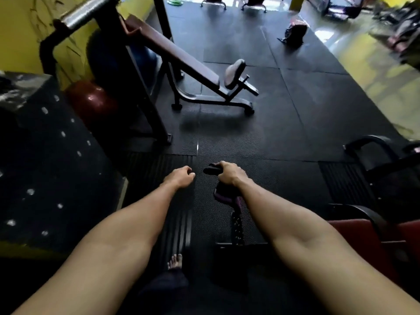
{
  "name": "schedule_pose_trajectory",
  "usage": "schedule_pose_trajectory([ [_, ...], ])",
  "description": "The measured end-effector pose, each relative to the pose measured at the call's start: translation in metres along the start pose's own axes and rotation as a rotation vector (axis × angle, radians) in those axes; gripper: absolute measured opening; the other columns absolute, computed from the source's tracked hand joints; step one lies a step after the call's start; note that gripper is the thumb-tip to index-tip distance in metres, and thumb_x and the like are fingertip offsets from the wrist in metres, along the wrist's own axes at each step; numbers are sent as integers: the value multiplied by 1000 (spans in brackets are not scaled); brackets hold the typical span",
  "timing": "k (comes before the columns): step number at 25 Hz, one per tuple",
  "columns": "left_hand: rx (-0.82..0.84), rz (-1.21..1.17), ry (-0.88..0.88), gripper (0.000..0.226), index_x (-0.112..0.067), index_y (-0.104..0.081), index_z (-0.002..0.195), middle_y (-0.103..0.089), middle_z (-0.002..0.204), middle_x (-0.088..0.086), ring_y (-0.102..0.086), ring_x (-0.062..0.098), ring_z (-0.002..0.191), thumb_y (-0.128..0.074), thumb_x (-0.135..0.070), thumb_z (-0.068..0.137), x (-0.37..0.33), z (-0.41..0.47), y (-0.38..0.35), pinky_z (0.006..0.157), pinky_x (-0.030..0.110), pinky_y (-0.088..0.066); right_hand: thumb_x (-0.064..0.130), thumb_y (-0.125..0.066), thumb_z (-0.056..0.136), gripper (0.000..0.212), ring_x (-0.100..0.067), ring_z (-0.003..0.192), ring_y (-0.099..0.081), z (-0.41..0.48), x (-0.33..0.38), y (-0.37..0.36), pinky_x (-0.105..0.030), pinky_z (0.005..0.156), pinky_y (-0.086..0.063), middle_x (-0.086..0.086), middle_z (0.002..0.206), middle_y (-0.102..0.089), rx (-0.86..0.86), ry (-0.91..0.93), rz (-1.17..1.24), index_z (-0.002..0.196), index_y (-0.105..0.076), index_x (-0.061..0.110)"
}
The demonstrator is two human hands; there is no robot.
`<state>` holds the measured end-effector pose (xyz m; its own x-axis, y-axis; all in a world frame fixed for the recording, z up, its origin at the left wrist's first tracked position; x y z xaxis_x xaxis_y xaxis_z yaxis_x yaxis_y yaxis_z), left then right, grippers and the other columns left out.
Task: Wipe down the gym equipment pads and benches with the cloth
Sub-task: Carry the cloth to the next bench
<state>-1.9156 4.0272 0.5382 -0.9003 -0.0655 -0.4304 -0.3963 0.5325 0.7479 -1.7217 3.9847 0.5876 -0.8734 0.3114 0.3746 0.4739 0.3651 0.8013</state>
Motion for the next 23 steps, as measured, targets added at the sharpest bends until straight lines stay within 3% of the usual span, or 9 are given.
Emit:
schedule_pose_trajectory([
  [9,123,123,-225,46,-27,-52,141,-57,142,5,-55,28,127,-44,-49,100,-89,165,66,104,40,-45,15,-54,89,57,-27,116,-61,112,-27,77,-37,95,-48,-4,131,-62,-98,-261,131,141,-51,37],
  [16,213,255,-434,44,-24,-55,138,-58,141,6,-54,28,127,-45,-46,101,-224,282,79,105,40,-45,12,-51,87,62,-31,118,-61,198,-89,160,-37,95,-48,-7,134,-62,-235,-444,264,143,-51,40],
  [23,282,399,-668,44,-18,-55,138,-58,141,10,-55,30,125,-44,-41,103,-363,341,77,102,39,-46,10,-51,88,61,-33,121,-60,220,-158,245,-35,97,-46,-8,138,-61,-390,-635,373,143,-52,36],
])
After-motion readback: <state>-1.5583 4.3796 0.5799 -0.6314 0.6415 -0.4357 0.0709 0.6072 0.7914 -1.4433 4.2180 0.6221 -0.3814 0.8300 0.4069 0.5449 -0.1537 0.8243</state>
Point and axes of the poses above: each hand's wrist, its own z-axis towards the middle knuckle, its own y-axis out of the back of the hand, x = y × z, the point moved 3 cm from there along z, towards the middle knuckle
